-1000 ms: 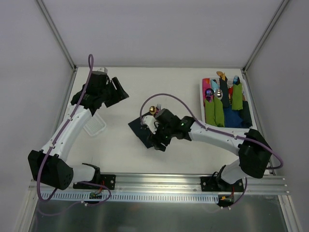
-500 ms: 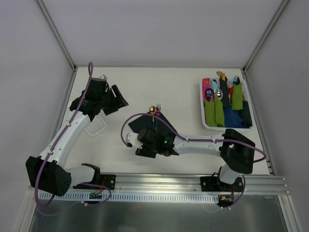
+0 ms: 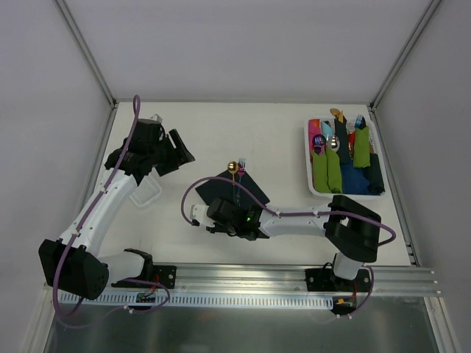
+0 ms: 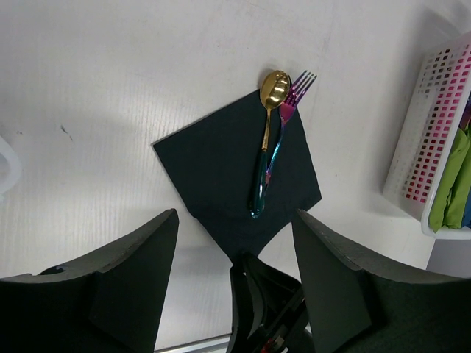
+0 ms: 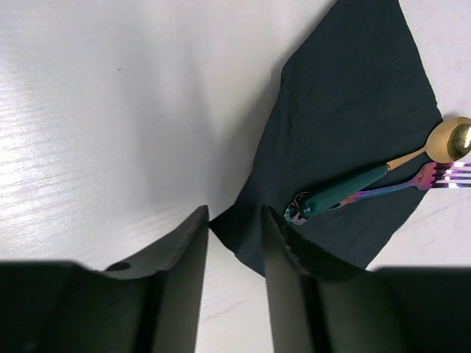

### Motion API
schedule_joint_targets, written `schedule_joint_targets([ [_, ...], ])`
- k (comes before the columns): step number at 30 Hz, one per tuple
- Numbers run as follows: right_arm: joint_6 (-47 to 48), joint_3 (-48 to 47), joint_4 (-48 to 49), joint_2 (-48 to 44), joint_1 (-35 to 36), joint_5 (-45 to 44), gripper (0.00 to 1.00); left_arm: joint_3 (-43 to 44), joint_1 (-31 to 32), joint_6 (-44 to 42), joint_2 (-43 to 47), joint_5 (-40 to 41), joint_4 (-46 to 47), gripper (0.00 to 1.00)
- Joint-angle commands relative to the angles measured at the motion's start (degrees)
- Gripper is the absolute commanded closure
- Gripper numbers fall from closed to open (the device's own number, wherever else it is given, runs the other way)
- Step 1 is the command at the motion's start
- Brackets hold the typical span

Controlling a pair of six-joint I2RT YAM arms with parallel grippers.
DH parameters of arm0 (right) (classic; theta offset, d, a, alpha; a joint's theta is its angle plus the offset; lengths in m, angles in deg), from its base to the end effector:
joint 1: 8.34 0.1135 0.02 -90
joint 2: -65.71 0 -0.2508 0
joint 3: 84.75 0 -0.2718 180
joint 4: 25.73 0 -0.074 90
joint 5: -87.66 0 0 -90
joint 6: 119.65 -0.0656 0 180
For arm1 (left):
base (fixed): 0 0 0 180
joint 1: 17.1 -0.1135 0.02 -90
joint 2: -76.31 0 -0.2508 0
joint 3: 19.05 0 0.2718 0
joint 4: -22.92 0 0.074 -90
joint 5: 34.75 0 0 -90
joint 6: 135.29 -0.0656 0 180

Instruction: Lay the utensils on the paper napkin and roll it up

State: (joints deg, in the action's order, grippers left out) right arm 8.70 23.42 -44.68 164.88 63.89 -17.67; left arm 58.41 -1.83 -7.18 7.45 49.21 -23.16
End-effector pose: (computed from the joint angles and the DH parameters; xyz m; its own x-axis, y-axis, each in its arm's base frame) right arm 0.1375 0.3721 0.1370 0.3622 -0.8304 -0.4233 -0.8134 -0.0598 -0.5786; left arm 0.2961 -0.0880 0.3033 -0.6732 -0.4524 -0.5849 -0.0928 0.8364 -0.5401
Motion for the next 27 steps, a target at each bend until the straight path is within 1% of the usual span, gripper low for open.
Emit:
schedule_joint_targets([
  [1,0.1,0.4,1.0,-2.1,0.8,-0.6,0.65,0.6,-0.6,-0.1,1.6,-0.9,-0.3,0.36],
  [3,-0.4,0.2,0.0,-2.3,1.0,0.3,0.67,0.7,-0.7,-0.2,1.7,-0.9,-0.3,0.36],
  [8,-1.8,-0.7,-2.1,-2.9,1.5,2.3,0.68,0.9,-0.7,-0.5,1.6,-1.2,-0.3,0.36],
  [12,-2.2,-1.3,-3.5,-3.2,1.5,2.9,0.65,0.9,-0.7,-0.6,1.4,-1.3,-0.3,0.36],
  [15,-1.6,-1.1,-3.6,-3.1,1.3,2.6,0.64,0.9,-0.7,-0.7,1.2,-1.3,-0.3,0.36],
  [18,-1.4,-1.0,-3.6,-3.3,0.2,2.9,0.67,1.2,-0.7,-0.8,0.7,-1.2,-0.3,0.36],
  [21,-0.7,-1.4,-3.6,-3.7,-0.7,3.1,0.79,1.3,-0.7,-0.9,0.4,-1.2,-0.3,0.36],
  [22,-0.4,-1.6,-3.6,-3.9,-1.2,3.2,0.88,1.3,-0.7,-0.9,0.3,-1.2,-0.3,0.36],
  [23,-0.2,-1.8,-3.6,-4.2,-1.6,3.1,0.91,1.4,-0.7,-0.9,0.0,-1.3,-0.3,0.36],
  [25,0.5,-2.9,-4.1,-4.3,-2.7,3.5,0.96,1.6,-0.7,-1.0,-0.2,-1.3,-0.3,0.36],
  [27,0.8,-4.6,-5.1,-4.0,-4.0,4.3,0.96,1.6,-0.7,-1.1,-0.6,-1.3,-0.3,0.35],
])
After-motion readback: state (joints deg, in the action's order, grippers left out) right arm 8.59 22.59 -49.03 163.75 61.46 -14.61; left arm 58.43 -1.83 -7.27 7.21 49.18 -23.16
